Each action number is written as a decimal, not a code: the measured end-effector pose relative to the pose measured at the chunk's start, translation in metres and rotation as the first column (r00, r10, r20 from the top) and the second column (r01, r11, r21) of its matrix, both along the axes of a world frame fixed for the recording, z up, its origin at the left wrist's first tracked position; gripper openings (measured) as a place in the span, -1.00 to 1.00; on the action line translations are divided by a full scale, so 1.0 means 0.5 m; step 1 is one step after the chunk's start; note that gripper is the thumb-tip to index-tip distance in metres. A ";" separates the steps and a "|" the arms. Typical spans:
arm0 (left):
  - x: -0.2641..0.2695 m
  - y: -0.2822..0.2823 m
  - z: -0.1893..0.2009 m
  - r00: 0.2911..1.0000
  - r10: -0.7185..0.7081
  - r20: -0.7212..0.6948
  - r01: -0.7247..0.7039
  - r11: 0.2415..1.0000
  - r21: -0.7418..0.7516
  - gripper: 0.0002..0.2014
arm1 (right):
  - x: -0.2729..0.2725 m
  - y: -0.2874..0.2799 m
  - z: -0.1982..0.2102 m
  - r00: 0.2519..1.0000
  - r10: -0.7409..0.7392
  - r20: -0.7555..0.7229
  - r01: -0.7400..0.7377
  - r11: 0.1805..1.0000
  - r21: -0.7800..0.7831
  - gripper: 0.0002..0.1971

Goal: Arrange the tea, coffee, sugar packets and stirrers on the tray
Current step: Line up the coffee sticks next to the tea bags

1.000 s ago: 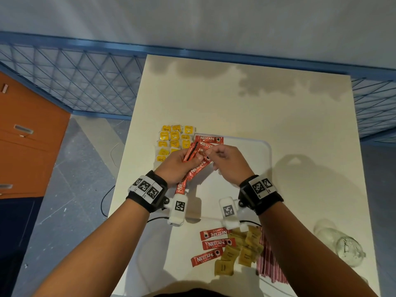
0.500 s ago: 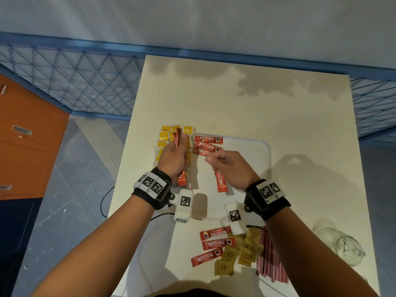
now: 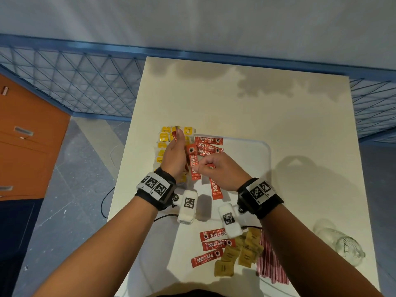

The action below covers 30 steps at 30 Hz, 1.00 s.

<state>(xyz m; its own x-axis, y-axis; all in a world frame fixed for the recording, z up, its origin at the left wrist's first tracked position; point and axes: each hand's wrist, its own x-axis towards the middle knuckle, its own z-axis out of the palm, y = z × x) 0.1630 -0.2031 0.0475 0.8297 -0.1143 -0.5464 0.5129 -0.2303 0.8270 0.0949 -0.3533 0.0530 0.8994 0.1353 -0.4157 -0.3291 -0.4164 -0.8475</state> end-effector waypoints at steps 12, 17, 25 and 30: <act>-0.038 0.027 0.002 0.978 -0.191 0.078 0.200 0.971 -0.128 -0.91 | -0.001 -0.014 -0.006 0.846 -0.532 -0.046 0.527 0.819 0.227 -0.78; -0.027 0.025 0.000 0.971 -0.205 0.121 0.211 0.977 -0.038 -0.91 | -0.010 -0.008 -0.021 0.842 -0.537 -0.049 0.536 0.824 0.183 -0.68; 0.034 0.060 -0.022 0.836 -0.524 0.161 0.419 0.800 0.428 -0.85 | -0.029 -0.050 -0.059 0.891 -0.452 -0.043 0.446 0.890 -0.100 -0.67; 0.061 0.042 -0.037 0.718 -0.696 -0.002 0.585 0.602 0.544 -0.81 | -0.049 -0.051 -0.084 0.875 -0.483 -0.026 0.481 0.875 -0.054 -0.81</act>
